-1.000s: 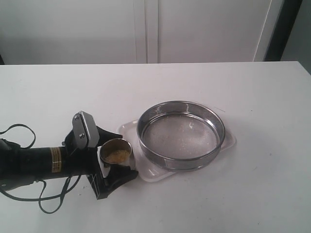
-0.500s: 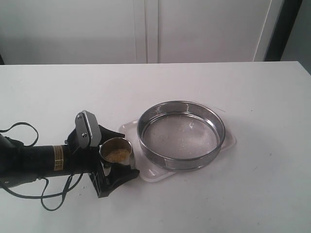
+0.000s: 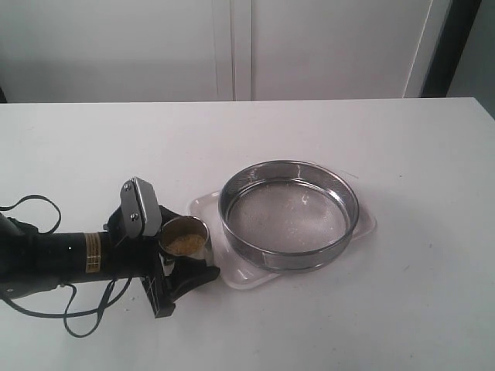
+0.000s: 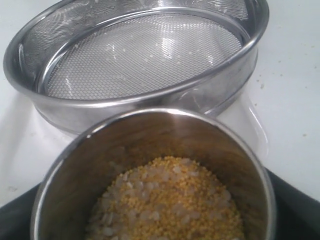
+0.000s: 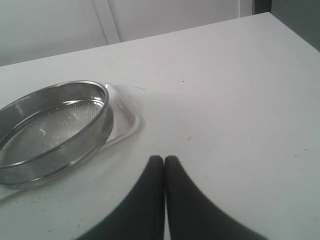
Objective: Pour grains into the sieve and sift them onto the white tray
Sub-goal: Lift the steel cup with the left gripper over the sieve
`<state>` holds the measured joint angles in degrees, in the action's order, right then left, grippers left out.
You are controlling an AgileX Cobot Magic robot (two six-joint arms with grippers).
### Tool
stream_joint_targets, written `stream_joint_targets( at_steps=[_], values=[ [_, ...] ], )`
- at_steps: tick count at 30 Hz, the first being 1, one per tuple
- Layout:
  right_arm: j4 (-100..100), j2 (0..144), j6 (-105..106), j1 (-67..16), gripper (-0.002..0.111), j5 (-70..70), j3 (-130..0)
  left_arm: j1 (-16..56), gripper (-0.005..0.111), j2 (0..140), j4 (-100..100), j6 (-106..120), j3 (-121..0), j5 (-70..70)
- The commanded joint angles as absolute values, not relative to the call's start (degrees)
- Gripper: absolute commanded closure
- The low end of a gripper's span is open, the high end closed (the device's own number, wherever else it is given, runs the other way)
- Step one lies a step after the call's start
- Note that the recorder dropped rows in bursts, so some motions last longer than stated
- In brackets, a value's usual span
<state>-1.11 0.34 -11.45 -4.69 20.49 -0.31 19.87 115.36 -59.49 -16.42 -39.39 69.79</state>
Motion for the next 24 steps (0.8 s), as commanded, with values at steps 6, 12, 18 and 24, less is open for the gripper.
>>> stream_joint_targets(
  at_steps=[6,12,18,24],
  values=[
    [-1.08,0.0,-11.64,-4.58,0.108,19.65,0.0,20.12,0.107,115.32,-61.84,-18.52,-39.47,69.96],
    [-1.08,0.0,-11.64,-4.58,0.108,19.65,0.0,20.12,0.107,114.98,-61.84,-23.35,-39.47,69.96],
    [-1.08,0.0,-11.64,-4.58,0.108,19.65,0.0,20.12,0.107,110.54,-61.84,-23.97,-39.47,69.96],
    [-1.08,0.0,-11.64,-4.58,0.108,19.65,0.0,20.12,0.107,104.98,-61.84,-28.56,-39.47,69.96]
  ],
)
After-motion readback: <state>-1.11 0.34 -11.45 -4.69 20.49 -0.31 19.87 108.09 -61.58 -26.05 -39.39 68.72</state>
